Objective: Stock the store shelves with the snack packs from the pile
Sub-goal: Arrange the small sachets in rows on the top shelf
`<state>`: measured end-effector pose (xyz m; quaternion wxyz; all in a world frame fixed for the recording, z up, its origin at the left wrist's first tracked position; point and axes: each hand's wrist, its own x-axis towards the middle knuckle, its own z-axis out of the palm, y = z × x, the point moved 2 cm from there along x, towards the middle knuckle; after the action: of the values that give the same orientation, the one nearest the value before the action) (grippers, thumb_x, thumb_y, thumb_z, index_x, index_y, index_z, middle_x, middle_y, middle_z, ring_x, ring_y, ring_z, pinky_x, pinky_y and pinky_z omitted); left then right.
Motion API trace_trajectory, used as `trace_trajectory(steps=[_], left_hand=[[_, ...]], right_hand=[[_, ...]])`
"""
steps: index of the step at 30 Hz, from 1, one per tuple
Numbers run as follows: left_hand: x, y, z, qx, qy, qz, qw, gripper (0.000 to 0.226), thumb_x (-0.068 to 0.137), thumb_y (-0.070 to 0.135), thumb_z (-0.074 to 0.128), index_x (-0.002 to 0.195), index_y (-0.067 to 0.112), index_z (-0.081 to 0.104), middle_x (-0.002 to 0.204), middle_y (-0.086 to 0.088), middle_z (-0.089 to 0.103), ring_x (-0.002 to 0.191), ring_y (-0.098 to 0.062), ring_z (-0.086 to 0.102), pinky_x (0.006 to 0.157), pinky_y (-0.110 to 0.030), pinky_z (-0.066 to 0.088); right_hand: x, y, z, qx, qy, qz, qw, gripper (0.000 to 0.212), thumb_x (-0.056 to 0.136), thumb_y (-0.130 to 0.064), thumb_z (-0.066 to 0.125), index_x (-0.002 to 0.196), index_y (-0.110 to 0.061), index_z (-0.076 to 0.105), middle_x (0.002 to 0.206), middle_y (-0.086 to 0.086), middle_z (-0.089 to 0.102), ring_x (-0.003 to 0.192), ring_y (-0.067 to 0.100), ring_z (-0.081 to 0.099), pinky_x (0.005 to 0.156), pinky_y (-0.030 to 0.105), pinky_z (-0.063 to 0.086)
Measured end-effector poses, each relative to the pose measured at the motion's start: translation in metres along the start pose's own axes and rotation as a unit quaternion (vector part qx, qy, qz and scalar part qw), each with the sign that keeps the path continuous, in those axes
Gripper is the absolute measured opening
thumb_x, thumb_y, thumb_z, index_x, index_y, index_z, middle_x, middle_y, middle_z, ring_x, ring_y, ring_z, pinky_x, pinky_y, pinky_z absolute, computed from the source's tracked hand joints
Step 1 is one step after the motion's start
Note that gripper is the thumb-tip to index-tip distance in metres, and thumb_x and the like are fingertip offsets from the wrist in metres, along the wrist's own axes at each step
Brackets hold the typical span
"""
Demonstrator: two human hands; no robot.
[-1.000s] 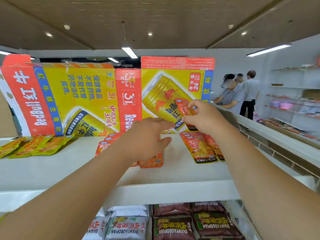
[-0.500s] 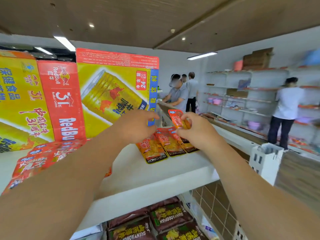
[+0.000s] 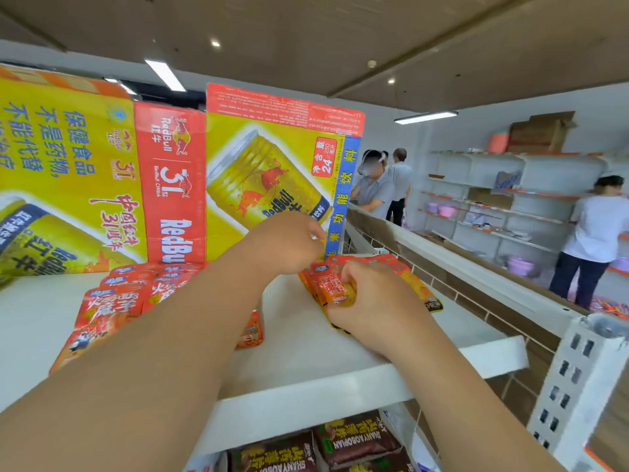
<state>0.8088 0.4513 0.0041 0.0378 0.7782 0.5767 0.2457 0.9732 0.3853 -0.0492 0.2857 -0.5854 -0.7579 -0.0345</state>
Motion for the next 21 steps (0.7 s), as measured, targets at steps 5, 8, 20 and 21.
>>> trace_trajectory(steps=[5,8,20,21], left_hand=[[-0.0005,-0.0016,-0.002,-0.005,0.006,-0.012,1.0,0.036,0.095,0.032,0.053,0.129,0.035,0.063,0.141,0.006,0.055,0.112,-0.015,0.056,0.082,-0.025,0.04],[-0.0004,-0.0015,0.0,-0.013,0.003,-0.015,1.0,0.036,0.094,0.034,0.055,0.129,0.036,0.063,0.142,0.006,0.053,0.106,-0.013,0.053,0.082,-0.026,0.039],[-0.0031,-0.0003,0.0043,-0.014,0.004,-0.02,1.0,0.036,0.095,0.034,0.056,0.131,0.037,0.061,0.144,0.006,0.051,0.116,-0.015,0.054,0.085,-0.026,0.041],[-0.0033,-0.0006,0.0044,-0.013,0.004,-0.022,1.0,0.036,0.095,0.034,0.056,0.13,0.038,0.061,0.144,0.006,0.051,0.119,-0.016,0.054,0.086,-0.027,0.042]], right_hand=[[-0.0057,0.0028,0.0035,-0.008,-0.017,0.008,1.0,0.036,0.065,-0.054,0.061,0.088,-0.029,0.048,0.089,-0.006,0.055,0.082,0.02,0.055,0.063,0.033,0.038],[-0.0064,0.0026,0.0039,-0.022,-0.012,0.001,1.0,0.038,0.063,-0.056,0.058,0.088,-0.029,0.048,0.09,-0.007,0.055,0.083,0.02,0.055,0.064,0.033,0.04],[-0.0103,-0.0002,0.0036,-0.051,0.005,-0.024,0.998,0.034,0.071,-0.059,0.059,0.088,-0.031,0.047,0.1,-0.008,0.052,0.093,0.019,0.055,0.069,0.033,0.041],[-0.0104,-0.0005,0.0033,-0.048,0.006,-0.024,0.999,0.035,0.072,-0.06,0.06,0.089,-0.032,0.047,0.101,-0.008,0.052,0.094,0.019,0.056,0.07,0.033,0.041]])
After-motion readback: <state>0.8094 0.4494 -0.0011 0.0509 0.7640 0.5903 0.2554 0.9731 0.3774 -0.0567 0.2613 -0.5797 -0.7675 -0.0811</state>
